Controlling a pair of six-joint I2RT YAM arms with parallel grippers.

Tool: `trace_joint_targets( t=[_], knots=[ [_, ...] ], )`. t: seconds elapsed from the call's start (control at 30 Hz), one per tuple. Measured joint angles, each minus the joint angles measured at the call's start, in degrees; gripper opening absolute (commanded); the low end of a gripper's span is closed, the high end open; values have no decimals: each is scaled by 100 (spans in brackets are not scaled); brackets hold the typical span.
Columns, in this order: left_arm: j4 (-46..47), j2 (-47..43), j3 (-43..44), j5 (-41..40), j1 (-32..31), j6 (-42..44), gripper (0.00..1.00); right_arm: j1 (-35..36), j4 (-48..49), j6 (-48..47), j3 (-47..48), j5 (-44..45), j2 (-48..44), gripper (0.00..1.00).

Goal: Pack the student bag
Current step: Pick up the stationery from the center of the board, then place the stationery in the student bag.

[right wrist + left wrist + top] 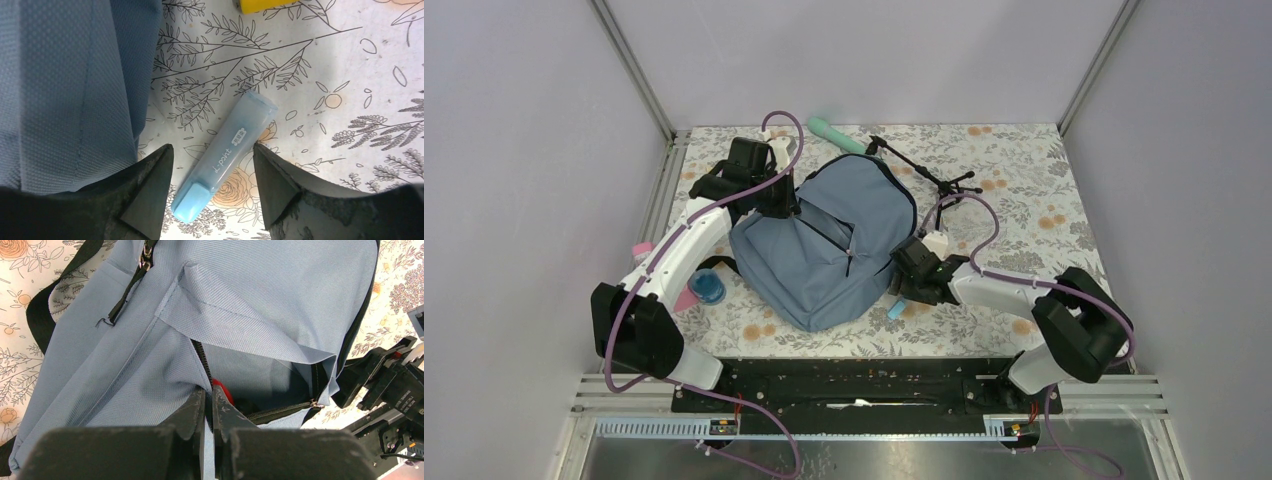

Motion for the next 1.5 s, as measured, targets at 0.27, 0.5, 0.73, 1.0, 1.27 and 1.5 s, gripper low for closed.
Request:
trace_joint_targets(
  t=[0.27,0.5,0.73,1.0,1.27,1.5],
  knots=[
    [0,0,0,-22,0,7,0,328,-380,-389,214,553,260,42],
    [-2,0,0,-66,0,46,0,339,-380,-437,221,592,275,20],
    [-4,0,0,-101,0,66,0,343,-391,-485,188,597,146,0],
    [-7,-2,0,-105,0,70,0,348,-424,-761,70,782,-1110,0],
    [-7,-2,0,-103,0,68,0,350,439,-1921,188,686,-2155,0],
    [-7,-2,0,-101,0,70,0,350,1641,-2979,1272,374,-1132,0]
  ],
)
